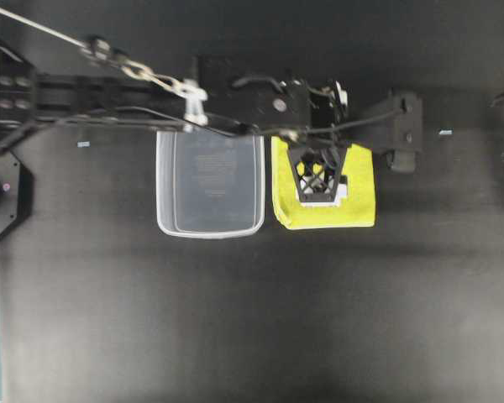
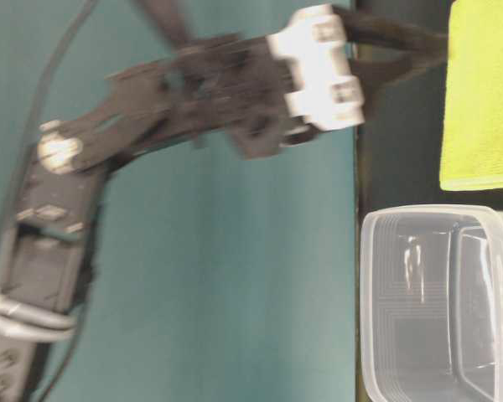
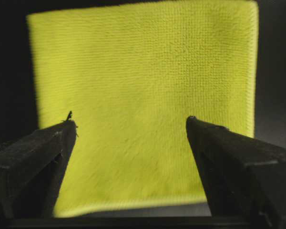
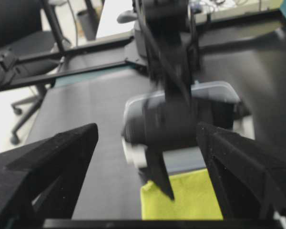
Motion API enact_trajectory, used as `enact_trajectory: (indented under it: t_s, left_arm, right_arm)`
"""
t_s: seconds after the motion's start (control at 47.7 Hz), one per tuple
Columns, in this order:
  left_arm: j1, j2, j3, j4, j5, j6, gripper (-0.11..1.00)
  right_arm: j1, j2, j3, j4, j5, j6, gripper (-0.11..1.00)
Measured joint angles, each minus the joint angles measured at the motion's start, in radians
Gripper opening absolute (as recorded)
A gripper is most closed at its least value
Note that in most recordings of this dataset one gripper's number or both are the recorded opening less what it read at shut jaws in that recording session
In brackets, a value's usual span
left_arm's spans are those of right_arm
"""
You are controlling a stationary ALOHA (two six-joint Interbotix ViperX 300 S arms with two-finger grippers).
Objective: Place the yellow towel into the container with the left arm.
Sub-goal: 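Lower the open left gripper onto the towel and close on it, then lift the towel with the left gripper off the table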
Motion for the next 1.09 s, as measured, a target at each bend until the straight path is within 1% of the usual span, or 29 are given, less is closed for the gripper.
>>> enact_trajectory:
  t_s: [0.126, 0.231, 0.524, 0.608, 0.65, 0.713, 0.776, 0.797, 0.881, 0.943, 0.964, 1.09]
  left_arm:
    - [-0.008, 0.055, 0.0, 0.0, 0.003, 0.0, 0.91]
    - [-0.015, 0.083, 0.005, 0.0, 0.008, 0.002, 0.91]
    - [-0.008, 0.083, 0.038, 0.0, -0.008, -0.005, 0.9]
    - [-0.006, 0.081, 0.043, 0.0, -0.018, -0.009, 0.87]
    - [-0.006, 0.08, 0.043, 0.0, -0.021, -0.009, 0.82]
    - [-0.008, 0.08, 0.043, 0.0, -0.023, -0.012, 0.69]
    - [-0.015, 0.08, 0.041, 0.0, -0.025, -0.003, 0.53]
    - [-0.02, 0.08, 0.041, 0.0, -0.023, 0.0, 0.46]
    - [-0.035, 0.078, 0.04, 0.0, -0.025, 0.002, 0.23]
    - [-0.041, 0.072, 0.037, 0.0, -0.026, 0.003, 0.1]
    - [-0.043, 0.069, 0.037, 0.0, -0.026, 0.005, 0.07]
    - [-0.035, 0.051, 0.025, 0.002, -0.02, 0.005, 0.07]
  right_arm:
    - [0.0, -0.002, 0.0, -0.002, 0.0, 0.018, 0.81]
    - [0.0, -0.002, 0.0, -0.002, 0.0, 0.018, 0.81]
    - [0.0, -0.003, 0.003, 0.0, 0.0, 0.018, 0.8]
    - [0.0, -0.002, 0.006, -0.002, 0.0, 0.018, 0.8]
    - [0.0, -0.003, 0.008, 0.0, -0.002, 0.018, 0.8]
    - [0.0, -0.003, 0.008, -0.002, -0.002, 0.018, 0.8]
    - [0.0, -0.002, 0.009, 0.0, 0.0, 0.018, 0.8]
    - [0.0, -0.002, 0.009, 0.0, -0.002, 0.018, 0.8]
    - [-0.002, -0.003, 0.011, -0.002, 0.0, 0.018, 0.8]
    - [0.0, -0.003, 0.012, 0.0, 0.0, 0.018, 0.8]
    - [0.0, -0.003, 0.012, 0.0, 0.0, 0.018, 0.8]
    - [-0.002, -0.006, 0.014, 0.0, 0.0, 0.018, 0.8]
